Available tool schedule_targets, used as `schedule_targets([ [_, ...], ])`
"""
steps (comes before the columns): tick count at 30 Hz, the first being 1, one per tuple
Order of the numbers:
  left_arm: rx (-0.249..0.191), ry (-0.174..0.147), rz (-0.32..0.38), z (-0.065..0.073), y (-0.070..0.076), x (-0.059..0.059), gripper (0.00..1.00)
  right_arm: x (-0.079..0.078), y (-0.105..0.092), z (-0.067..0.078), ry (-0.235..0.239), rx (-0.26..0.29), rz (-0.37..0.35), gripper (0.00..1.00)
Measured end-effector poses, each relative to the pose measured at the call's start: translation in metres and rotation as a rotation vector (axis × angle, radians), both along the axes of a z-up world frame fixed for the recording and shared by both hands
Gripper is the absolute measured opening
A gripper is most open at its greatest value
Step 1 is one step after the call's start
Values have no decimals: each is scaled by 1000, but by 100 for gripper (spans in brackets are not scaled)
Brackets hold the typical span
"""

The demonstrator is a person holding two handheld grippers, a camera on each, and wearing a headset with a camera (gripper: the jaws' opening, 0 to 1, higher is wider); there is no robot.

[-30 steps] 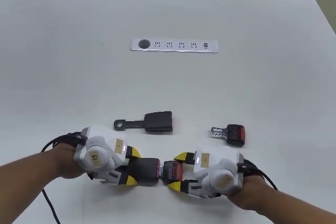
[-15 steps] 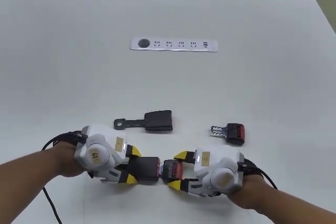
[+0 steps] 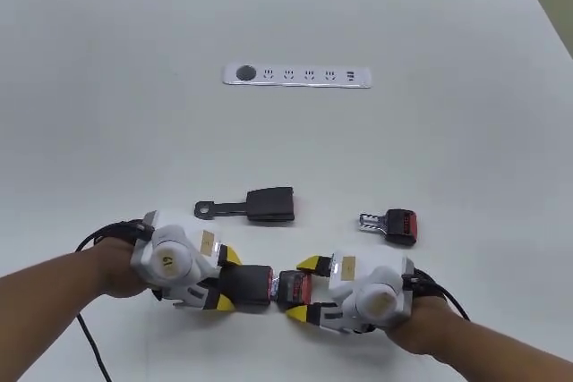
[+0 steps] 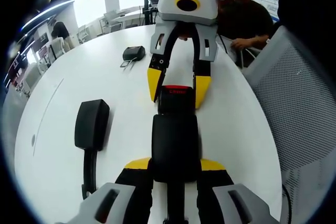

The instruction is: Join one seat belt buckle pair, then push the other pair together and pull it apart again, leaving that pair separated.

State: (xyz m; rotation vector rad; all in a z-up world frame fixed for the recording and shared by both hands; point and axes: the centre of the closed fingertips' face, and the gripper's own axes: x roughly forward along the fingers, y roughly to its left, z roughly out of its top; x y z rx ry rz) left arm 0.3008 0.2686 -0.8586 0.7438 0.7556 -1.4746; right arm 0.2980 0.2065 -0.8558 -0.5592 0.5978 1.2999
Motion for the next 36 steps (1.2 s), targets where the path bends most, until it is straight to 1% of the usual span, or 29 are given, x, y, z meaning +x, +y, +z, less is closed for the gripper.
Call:
schedule_targets([
  [10,1,0,-1,0,0,0,33,0,0,0,3,-2,-3,34],
  [11,3,-1,-2,0,0,0,33,0,0,0,9,-7,-8,34],
  [14,8,-3,-5,0,0,0,33,0,1,0,6,-30,4,34],
  [21,-5,5,-11,0,1,0,32,0,0,-1,6,-25,4,34],
  [24,-2,5,-20,0,1,0,32,0,-1,0,6,-18,1,34],
  [28,-5,6,-15,0,1,0,32,0,-1,0,6,-9,-5,34],
  [34,-6,12,-4,0,1,1,32,0,-1,1,9,-8,-4,34],
  [36,1,11,-6,0,0,0,33,0,-1,0,11,-10,-6,34],
])
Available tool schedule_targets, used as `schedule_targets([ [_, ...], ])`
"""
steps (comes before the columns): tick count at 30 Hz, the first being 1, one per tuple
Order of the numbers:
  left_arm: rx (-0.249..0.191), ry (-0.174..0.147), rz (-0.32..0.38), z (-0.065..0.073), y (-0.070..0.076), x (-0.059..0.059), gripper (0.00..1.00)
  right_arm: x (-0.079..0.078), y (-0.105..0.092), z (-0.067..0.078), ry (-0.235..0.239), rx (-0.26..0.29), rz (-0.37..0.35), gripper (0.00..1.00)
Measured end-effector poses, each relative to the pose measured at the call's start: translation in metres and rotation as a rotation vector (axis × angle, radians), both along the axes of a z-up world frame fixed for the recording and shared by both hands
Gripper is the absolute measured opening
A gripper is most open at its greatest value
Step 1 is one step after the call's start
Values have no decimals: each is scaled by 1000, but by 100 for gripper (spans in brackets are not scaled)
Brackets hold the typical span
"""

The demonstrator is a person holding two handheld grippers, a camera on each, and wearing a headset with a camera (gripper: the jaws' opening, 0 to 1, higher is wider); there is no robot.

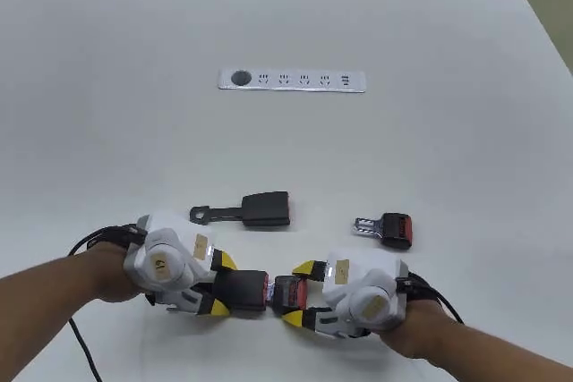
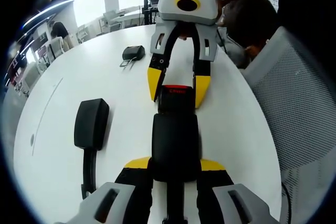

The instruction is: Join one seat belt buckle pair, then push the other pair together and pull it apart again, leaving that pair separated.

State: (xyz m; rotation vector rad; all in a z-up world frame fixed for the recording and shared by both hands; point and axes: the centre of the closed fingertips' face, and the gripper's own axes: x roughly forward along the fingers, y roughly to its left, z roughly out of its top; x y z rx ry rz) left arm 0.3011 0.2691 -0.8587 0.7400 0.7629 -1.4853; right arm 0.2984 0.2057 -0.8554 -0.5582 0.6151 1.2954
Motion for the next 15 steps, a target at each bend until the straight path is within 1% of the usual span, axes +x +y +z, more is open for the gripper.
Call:
schedule_targets([
  [15,16,-4,1,-1,0,0,33,0,0,-1,3,-12,-7,35],
])
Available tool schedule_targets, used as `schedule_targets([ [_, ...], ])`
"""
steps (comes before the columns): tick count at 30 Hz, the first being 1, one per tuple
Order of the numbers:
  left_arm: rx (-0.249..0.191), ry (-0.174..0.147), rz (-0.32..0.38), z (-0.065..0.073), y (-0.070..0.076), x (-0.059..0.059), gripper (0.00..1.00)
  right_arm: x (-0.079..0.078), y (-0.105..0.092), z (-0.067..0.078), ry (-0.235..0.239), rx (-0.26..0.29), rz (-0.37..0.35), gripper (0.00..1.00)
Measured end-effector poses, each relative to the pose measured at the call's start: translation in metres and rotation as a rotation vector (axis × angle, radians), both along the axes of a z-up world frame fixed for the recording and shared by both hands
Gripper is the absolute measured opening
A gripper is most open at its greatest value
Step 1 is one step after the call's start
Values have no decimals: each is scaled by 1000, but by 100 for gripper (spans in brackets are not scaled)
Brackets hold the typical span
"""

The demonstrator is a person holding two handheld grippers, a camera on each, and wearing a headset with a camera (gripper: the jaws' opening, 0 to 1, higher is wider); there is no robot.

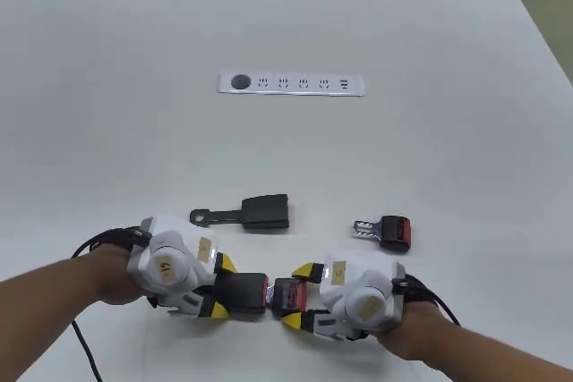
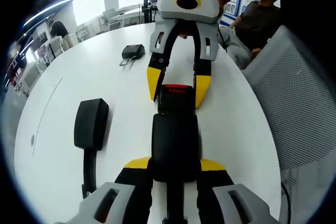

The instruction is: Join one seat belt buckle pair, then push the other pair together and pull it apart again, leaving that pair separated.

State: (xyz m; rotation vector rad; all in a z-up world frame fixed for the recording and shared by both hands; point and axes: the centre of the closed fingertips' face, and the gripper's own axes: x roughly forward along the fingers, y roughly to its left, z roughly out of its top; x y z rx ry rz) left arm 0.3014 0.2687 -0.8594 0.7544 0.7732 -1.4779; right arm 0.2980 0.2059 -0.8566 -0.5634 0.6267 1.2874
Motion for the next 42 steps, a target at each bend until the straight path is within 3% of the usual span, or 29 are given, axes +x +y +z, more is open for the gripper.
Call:
schedule_targets([
  [42,-7,5,5,0,1,0,33,0,0,0,1,21,-1,35],
])
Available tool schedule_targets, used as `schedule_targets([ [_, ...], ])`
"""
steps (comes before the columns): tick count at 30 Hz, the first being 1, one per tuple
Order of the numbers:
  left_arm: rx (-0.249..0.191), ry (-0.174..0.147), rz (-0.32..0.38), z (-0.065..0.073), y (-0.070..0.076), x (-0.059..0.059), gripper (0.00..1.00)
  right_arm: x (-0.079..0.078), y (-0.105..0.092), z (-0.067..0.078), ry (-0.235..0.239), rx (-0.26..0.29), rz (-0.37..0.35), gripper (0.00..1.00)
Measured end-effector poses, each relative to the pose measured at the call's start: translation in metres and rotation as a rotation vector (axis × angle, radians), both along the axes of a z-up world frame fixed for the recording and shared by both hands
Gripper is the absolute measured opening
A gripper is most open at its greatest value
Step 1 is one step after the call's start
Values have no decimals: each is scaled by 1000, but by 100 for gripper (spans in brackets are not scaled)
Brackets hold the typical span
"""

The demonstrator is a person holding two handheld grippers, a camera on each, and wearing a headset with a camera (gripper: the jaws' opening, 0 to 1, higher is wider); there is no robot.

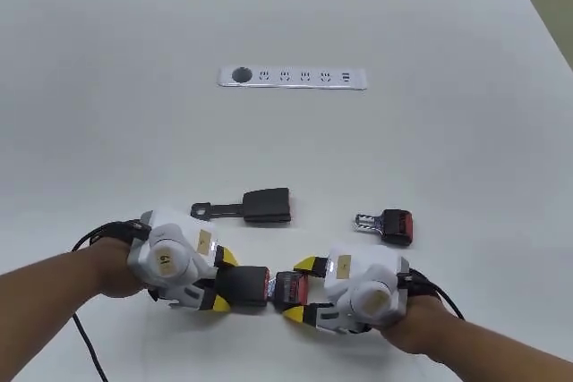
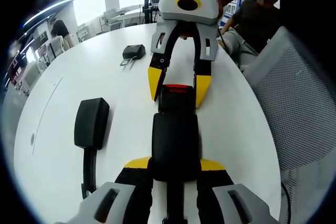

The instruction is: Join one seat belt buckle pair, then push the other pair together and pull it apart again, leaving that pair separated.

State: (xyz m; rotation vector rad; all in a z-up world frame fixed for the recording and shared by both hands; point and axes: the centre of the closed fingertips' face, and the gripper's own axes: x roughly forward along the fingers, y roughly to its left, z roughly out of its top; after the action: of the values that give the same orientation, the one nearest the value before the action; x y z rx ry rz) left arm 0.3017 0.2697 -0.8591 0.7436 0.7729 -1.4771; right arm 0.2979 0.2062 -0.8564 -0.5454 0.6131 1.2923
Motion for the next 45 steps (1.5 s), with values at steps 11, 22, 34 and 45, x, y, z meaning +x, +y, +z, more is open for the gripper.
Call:
schedule_targets([
  [11,-1,0,1,0,0,0,33,0,-1,0,1,2,-2,35],
  [22,5,-8,3,0,-1,1,33,1,-1,0,-5,-1,-2,35],
  [34,40,89,175,4,-7,-2,43,2,-3,2,22,5,-54,42],
  [45,21,27,347,33,0,4,69,4,-24,28,19,123,-89,75],
])
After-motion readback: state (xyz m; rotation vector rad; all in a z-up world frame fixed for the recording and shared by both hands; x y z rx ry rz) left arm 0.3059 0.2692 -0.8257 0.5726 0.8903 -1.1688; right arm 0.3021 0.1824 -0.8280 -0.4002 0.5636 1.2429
